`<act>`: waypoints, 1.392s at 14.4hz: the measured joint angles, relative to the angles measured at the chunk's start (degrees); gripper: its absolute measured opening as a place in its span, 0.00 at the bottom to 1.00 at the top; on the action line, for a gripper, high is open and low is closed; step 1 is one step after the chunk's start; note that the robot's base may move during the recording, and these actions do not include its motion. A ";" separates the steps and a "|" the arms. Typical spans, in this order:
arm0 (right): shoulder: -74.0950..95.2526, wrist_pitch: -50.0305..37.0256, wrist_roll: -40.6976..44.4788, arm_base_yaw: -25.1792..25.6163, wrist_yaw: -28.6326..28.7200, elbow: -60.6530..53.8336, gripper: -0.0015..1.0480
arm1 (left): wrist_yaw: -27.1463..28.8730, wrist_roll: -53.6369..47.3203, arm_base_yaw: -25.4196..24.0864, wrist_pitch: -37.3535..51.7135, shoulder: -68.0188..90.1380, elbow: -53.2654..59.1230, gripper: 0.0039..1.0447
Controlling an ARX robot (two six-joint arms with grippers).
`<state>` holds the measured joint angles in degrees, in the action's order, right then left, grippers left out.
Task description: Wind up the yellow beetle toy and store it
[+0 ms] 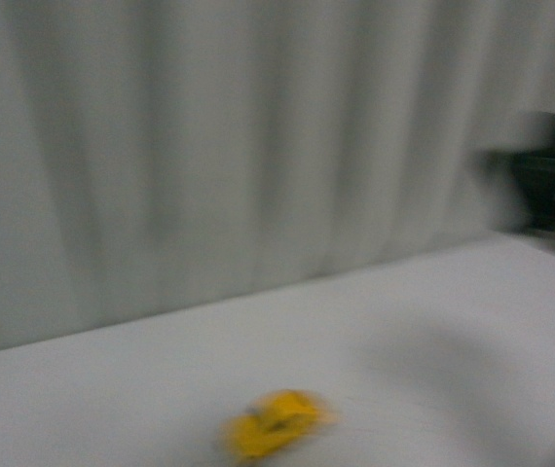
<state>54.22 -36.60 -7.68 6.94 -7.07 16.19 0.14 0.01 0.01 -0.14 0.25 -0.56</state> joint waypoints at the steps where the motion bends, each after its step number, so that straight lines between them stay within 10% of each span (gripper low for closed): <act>1: 7.21 -4.28 2.95 1.38 6.03 3.87 0.94 | -0.07 -0.02 0.00 -0.09 0.00 0.00 0.94; 3: 20.02 -8.17 12.44 3.26 20.55 12.70 0.94 | -0.13 -0.02 0.00 -0.07 0.00 0.00 0.94; 7: 37.33 14.49 45.66 1.57 48.89 33.64 0.94 | -0.11 -0.02 0.00 -0.04 0.00 0.00 0.94; 20: 47.10 47.60 81.72 -0.28 50.07 45.83 0.94 | -0.09 -0.02 0.00 -0.04 0.00 0.00 0.94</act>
<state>101.32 11.00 74.04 6.66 43.00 62.02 0.05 -0.01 0.01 -0.19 0.25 -0.56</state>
